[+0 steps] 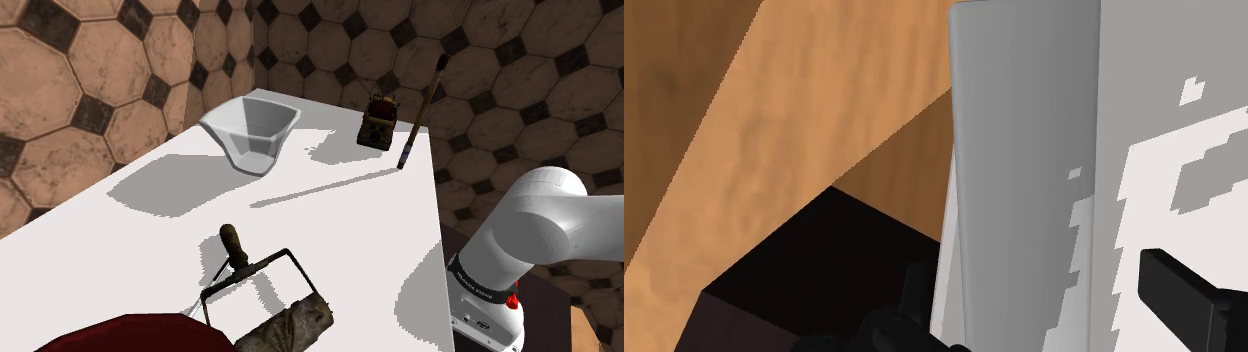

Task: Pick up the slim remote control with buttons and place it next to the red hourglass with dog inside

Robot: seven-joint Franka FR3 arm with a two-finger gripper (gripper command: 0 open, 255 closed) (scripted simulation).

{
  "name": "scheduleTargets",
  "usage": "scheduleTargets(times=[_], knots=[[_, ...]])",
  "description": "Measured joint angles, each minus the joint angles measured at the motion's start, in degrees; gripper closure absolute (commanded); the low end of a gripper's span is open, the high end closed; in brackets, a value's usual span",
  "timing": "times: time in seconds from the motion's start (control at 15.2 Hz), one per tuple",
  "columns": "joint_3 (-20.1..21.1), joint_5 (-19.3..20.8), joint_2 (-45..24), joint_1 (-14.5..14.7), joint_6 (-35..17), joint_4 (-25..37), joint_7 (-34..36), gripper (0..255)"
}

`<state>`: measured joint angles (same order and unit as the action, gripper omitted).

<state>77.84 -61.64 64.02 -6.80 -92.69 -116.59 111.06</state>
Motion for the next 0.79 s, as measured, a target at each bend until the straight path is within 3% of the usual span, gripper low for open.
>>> scheduleTargets(times=[0.46,0.79], knots=[[-4.10,3.36,-1.90,0.05,3.91,3.25,0.97,0],[-4.29,3.70,-2.17,-0.28,4.42,4.13,1.30,0]])
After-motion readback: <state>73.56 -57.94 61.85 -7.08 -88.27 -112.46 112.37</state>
